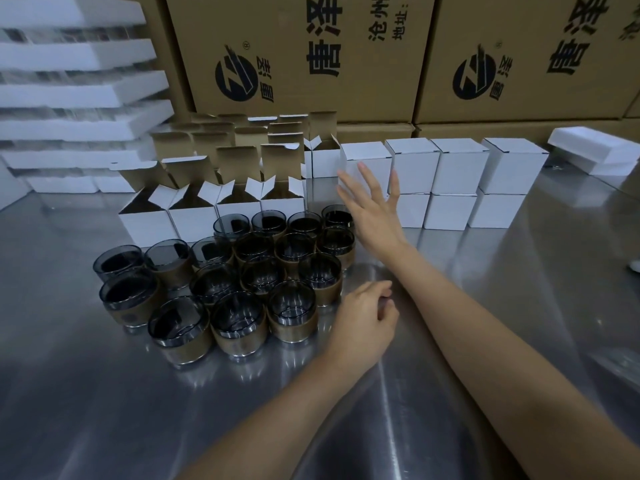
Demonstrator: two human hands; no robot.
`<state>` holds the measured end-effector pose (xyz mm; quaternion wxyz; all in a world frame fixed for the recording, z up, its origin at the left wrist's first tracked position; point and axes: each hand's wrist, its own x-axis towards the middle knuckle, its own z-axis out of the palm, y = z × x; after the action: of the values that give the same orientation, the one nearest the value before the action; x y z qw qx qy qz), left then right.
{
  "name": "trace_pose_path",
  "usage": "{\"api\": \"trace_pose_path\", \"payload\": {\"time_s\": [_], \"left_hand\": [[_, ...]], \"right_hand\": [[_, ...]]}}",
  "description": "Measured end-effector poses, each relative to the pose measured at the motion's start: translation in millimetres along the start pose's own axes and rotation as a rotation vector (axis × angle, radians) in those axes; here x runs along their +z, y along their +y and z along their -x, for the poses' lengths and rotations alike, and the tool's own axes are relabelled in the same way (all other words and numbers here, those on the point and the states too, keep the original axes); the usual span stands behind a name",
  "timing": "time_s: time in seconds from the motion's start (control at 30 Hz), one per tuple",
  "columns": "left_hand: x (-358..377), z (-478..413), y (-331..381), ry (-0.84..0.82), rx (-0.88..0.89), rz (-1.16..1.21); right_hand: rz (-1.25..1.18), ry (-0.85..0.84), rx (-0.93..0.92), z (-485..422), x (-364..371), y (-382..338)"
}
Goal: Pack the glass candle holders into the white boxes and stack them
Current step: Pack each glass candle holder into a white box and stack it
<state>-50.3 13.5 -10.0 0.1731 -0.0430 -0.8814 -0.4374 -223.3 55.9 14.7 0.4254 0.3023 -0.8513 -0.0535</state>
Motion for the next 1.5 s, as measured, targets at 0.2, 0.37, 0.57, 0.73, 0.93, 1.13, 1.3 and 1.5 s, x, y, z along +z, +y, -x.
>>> {"api": "trace_pose_path", "payload": {"time_s": [0.2, 0.37, 0.57, 0.73, 0.93, 1.13, 1.3, 1.5], "left_hand": [[1, -1, -2, -0.007, -0.002, -0.002], [2, -2, -4, -0.012, 0.0, 0.003], [2, -5, -7, -0.009, -0.025, 0.044], [0, -7, -8, -0.014, -0.097, 0.118], [-4, -4, -8, -0.004, -0.153, 0.219], [-5, 1, -6, 0.028, -0.143, 0.226], [-9, 5, 0, 0.091, -0.046, 0.087], [-50, -32, 25, 0.33, 0.067, 0.006]], "right_hand": [[-0.042, -0.211, 0.029, -3, 3, -1], [-0.041, -0.262, 0.066, 0, 10, -2], [-0.161, -0.298, 0.054, 6, 9, -8], [-0.353, -0.188, 0.171, 24, -8, -12], [-0.68, -0.172, 0.281, 55, -33, -14], [-0.857, -0.294, 0.411, 77, -55, -17], [-0.954, -0.328, 0.392, 84, -67, -17], [-0.666, -0.35, 0.416, 72, -65, -27]]}}
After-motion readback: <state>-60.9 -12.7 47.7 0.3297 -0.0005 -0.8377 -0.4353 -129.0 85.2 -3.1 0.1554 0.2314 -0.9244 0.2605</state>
